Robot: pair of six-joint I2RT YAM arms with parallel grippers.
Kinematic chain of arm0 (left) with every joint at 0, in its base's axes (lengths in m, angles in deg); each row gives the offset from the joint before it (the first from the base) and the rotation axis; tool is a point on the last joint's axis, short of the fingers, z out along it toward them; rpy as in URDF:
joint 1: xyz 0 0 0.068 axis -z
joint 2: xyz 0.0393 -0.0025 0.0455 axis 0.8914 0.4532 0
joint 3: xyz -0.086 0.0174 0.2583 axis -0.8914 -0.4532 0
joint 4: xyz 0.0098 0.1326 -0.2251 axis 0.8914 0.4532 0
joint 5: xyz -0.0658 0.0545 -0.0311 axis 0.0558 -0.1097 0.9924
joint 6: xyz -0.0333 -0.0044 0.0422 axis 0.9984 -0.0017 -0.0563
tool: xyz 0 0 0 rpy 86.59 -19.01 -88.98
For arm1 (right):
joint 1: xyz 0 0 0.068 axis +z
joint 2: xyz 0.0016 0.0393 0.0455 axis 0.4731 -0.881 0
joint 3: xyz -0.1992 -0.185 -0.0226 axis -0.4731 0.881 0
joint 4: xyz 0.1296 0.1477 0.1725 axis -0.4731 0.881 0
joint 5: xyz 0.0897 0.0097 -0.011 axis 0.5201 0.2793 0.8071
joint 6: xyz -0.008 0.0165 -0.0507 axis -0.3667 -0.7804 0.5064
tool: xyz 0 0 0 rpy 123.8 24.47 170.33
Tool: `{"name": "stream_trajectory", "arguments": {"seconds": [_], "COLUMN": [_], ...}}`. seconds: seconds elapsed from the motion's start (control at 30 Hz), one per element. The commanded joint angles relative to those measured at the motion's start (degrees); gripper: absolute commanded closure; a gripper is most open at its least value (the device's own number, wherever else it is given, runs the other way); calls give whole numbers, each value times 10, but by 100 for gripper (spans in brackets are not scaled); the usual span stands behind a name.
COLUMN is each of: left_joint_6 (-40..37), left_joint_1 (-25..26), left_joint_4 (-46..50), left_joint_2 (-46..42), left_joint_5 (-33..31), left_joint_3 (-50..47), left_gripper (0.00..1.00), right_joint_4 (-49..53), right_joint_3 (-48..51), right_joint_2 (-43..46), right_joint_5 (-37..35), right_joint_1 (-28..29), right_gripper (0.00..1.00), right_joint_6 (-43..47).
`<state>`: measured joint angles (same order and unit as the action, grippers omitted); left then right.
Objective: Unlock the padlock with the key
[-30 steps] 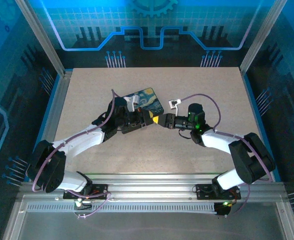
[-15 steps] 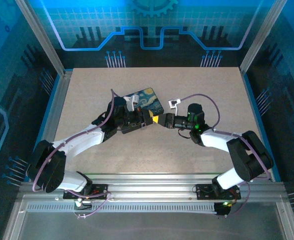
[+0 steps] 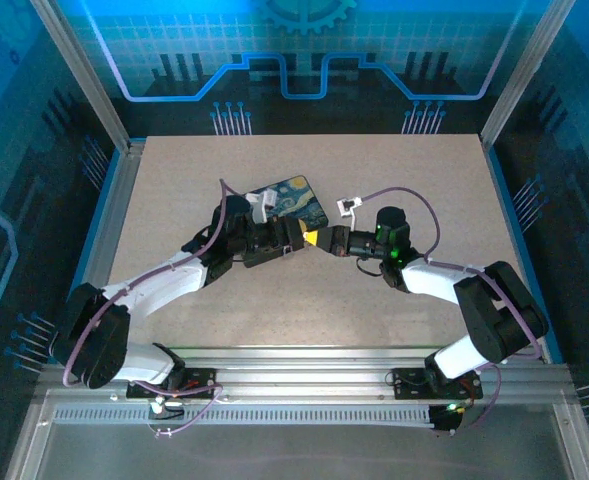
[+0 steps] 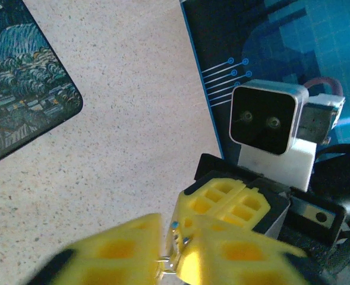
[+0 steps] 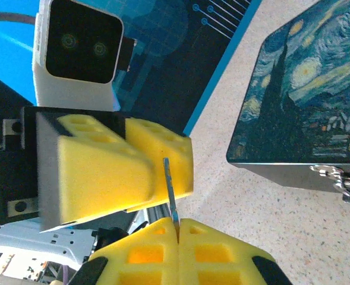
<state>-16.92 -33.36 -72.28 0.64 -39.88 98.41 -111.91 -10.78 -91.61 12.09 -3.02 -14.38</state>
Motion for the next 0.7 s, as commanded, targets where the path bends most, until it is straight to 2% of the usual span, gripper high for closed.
{"name": "stream_trajectory", "arguments": {"seconds": [0.0,0.07,0.23,0.47,0.67], "left_joint_6": [-35,-69,-144,-171,-182], "left_joint_1": [-12,-23,-28,-29,-29], "left_joint_4": [45,88,163,177,181], "left_joint_2": [-28,-27,-7,6,7], "left_joint_5": [20,50,126,143,157], "left_joint_3": [6,27,68,75,78], "left_gripper": [61,56,55,55,62], "right_joint_4": [56,109,213,249,254], "right_joint_3": [-18,-29,-54,-64,-68], "right_joint_2": [13,20,40,45,40], "right_joint_5": [27,45,68,88,92], "right_joint_1": [4,1,1,4,10], "right_gripper": [100,100,100,100,100], "right_joint_6": [50,84,156,182,189]}}
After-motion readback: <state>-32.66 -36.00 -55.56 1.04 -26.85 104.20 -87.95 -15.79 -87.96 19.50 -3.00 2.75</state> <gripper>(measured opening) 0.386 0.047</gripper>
